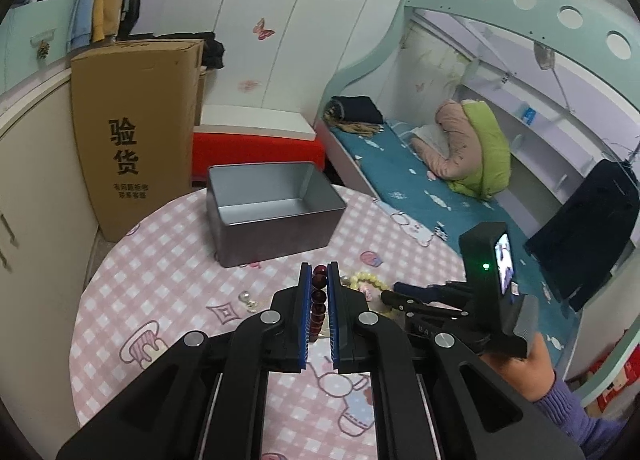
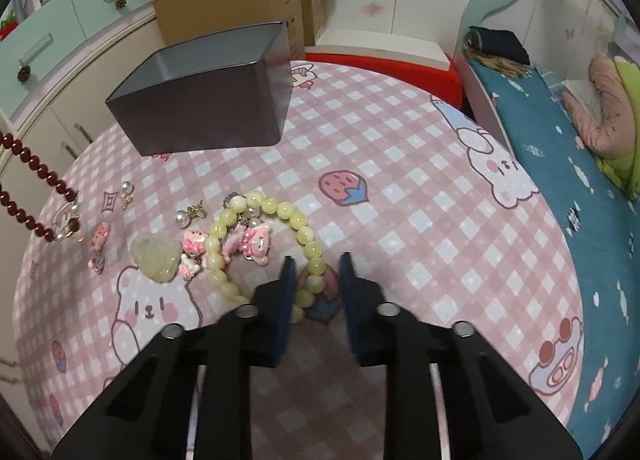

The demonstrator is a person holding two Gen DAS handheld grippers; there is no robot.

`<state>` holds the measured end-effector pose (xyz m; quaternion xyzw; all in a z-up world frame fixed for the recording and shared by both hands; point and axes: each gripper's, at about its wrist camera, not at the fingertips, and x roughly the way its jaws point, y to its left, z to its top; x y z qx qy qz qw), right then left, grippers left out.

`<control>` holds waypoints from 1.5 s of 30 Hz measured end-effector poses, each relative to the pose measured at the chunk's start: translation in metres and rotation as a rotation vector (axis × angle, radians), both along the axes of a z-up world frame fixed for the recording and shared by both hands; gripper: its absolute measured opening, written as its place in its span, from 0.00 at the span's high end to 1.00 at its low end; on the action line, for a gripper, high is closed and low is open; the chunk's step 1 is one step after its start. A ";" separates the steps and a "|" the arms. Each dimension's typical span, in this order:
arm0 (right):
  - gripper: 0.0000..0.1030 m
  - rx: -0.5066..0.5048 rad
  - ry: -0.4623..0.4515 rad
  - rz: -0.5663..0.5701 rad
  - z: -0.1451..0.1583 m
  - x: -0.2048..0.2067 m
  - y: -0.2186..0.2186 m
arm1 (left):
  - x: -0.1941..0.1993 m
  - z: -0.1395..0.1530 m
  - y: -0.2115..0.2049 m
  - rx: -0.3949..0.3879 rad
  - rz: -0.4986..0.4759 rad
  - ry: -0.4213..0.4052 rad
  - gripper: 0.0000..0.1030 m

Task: Organize jewelry
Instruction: 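Carry both bracelets into the grey metal box and open both tools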

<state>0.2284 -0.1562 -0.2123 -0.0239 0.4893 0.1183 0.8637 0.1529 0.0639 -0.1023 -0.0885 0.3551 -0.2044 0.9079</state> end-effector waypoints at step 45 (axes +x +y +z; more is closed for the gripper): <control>0.90 0.126 -0.117 0.074 0.070 0.120 0.091 | 0.165 -0.047 -0.006 0.203 0.043 0.200 0.94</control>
